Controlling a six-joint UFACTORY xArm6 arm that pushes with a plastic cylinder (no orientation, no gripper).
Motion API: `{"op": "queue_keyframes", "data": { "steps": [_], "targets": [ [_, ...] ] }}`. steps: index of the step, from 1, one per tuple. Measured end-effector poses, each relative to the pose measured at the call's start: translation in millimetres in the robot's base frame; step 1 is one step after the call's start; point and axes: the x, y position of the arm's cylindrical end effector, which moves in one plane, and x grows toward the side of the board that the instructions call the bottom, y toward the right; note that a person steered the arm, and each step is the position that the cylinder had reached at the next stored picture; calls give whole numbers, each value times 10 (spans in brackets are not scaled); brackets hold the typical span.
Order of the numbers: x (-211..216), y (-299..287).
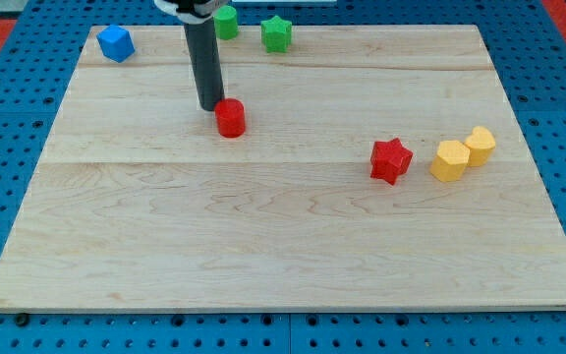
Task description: Put the red circle to the top right side of the board
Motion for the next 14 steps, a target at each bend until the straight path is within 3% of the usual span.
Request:
{"op": "queue_keyframes", "data": {
  "steps": [1,2,3,5,6,8,10,11,13,14],
  "targets": [
    [157,44],
    [660,-85],
    [704,92],
    [28,277],
    [-190,681],
    [-26,1436],
    [396,1898],
    [350,2154],
    [-406,2219],
    [-452,2171]
  ]
}}
